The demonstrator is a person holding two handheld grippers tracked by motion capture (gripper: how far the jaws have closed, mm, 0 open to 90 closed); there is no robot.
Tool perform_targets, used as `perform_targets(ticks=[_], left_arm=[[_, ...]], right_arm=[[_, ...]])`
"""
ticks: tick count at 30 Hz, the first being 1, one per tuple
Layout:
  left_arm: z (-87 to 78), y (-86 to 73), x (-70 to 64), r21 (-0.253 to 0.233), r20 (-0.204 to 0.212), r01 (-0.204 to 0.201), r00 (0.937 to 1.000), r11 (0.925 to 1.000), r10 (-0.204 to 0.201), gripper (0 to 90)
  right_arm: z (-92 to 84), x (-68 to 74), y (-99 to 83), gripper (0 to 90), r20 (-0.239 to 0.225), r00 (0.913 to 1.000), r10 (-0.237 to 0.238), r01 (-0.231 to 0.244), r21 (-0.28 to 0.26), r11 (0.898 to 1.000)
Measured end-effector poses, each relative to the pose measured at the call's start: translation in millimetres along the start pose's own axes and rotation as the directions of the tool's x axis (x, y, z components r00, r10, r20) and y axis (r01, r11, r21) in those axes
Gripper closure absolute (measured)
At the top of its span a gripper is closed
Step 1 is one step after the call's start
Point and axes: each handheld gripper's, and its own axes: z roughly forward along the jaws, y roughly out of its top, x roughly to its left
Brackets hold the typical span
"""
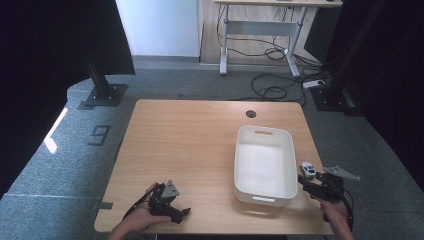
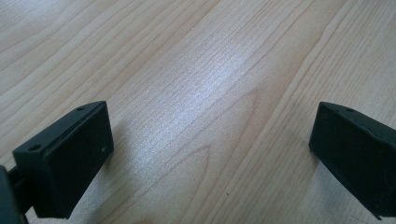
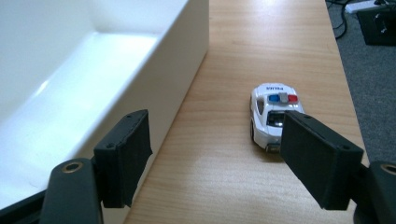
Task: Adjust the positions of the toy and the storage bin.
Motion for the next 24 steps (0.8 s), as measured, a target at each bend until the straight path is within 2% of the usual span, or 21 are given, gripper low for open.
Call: perform_targets(ticks=[15,24], left_arm=[[0.0,0.0,-0.1,0.001,-0.001,0.0,1.0,1.0,0.0,0.0],[0.1,0.0,0.1,0.0,0.001,0.0,1.0,1.0,0.0,0.0]], right_arm=[[-12.9,3.2,14.4,21.7,-0.019,0.9996,0.019,-0.021,-0.072,0.997],[-16.1,7.7,20.2,21.3,-0.024,0.9997,0.007,-0.01,-0.096,0.995]])
